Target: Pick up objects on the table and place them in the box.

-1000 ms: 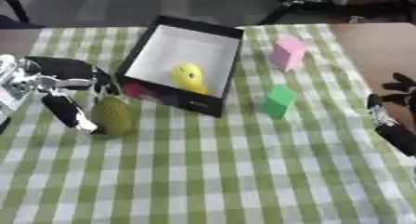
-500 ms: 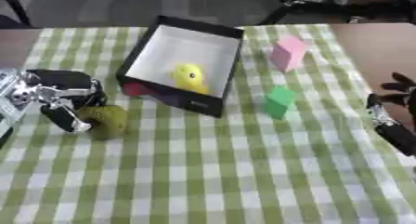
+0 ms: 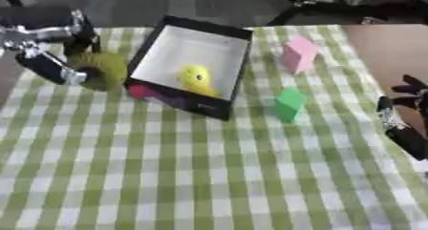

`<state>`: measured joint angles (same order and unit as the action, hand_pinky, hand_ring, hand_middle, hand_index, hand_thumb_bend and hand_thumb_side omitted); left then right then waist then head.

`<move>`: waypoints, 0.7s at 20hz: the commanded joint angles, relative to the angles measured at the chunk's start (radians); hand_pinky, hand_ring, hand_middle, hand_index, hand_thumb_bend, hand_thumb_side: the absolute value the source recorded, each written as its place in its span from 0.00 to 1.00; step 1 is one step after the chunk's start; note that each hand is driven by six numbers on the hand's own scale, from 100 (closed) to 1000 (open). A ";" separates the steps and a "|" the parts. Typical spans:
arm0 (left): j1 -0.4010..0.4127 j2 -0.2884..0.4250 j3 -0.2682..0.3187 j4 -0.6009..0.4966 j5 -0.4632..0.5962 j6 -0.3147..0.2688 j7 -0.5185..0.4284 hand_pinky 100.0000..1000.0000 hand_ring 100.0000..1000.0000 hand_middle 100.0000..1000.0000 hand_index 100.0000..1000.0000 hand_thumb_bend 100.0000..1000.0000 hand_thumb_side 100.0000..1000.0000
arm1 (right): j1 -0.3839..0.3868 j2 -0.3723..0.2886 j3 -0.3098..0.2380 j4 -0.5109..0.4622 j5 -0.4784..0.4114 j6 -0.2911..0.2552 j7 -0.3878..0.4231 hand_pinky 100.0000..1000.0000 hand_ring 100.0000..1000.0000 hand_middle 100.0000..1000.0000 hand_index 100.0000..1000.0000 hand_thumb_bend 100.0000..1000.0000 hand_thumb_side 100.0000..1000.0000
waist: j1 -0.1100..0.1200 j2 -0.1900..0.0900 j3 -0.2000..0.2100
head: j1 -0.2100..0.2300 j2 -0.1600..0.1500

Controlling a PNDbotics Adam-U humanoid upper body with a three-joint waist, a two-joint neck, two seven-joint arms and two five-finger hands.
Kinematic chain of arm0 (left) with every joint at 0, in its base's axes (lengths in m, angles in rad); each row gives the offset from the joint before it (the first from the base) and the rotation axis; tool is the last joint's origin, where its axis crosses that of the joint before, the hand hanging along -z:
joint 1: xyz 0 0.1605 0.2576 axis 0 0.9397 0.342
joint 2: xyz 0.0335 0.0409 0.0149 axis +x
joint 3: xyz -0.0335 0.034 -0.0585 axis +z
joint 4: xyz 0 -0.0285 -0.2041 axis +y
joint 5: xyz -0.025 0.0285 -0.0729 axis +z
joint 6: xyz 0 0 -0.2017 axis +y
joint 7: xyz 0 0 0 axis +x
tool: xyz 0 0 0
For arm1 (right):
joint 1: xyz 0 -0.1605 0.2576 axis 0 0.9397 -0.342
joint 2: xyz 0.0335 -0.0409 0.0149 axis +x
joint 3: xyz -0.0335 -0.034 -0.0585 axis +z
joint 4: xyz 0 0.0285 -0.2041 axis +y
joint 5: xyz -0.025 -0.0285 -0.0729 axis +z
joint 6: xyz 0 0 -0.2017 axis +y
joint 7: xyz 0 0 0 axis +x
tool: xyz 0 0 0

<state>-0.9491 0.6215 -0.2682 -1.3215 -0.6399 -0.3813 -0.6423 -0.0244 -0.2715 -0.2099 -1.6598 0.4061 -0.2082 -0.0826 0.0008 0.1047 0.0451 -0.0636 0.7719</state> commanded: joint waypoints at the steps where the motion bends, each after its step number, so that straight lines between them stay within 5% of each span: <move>1: -0.087 -0.078 0.043 0.090 -0.094 0.018 0.068 0.38 0.25 0.23 0.54 0.09 0.08 | -0.002 -0.016 -0.005 -0.004 -0.001 -0.005 0.006 0.79 0.66 0.71 0.92 0.10 0.49 | -0.005 -0.025 -0.002 | 0.004 -0.002; 6: -0.177 -0.270 0.090 0.350 -0.380 0.022 0.250 0.44 0.33 0.28 0.58 0.18 0.16 | -0.011 -0.009 0.004 -0.003 -0.007 -0.009 0.015 0.79 0.66 0.71 0.92 0.10 0.49 | -0.015 -0.016 -0.026 | 0.025 -0.002; 11: -0.165 -0.403 0.171 0.540 -0.621 0.090 0.492 0.54 0.42 0.39 0.68 0.20 0.28 | -0.022 0.000 0.015 -0.002 -0.014 -0.015 0.026 0.79 0.66 0.71 0.92 0.10 0.49 | -0.022 -0.003 -0.061 | 0.052 -0.002; 13: -0.155 -0.432 0.195 0.586 -0.668 0.133 0.585 0.63 0.56 0.54 0.78 0.25 0.44 | -0.023 0.002 0.016 -0.001 -0.016 -0.016 0.029 0.79 0.66 0.71 0.92 0.10 0.49 | -0.025 -0.001 -0.069 | 0.058 -0.002; 14: -0.151 -0.440 0.201 0.602 -0.679 0.146 0.621 0.67 0.62 0.62 0.83 0.37 0.59 | -0.024 0.002 0.015 -0.001 -0.017 -0.016 0.029 0.80 0.66 0.71 0.92 0.10 0.49 | -0.026 0.000 -0.070 | 0.060 -0.002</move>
<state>-1.0808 0.1841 -0.0878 -0.7330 -1.2892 -0.2551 -0.0739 -0.0360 -0.2580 -0.1934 -1.6545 0.3966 -0.2237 -0.0568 -0.0102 0.1061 -0.0239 -0.0093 0.7719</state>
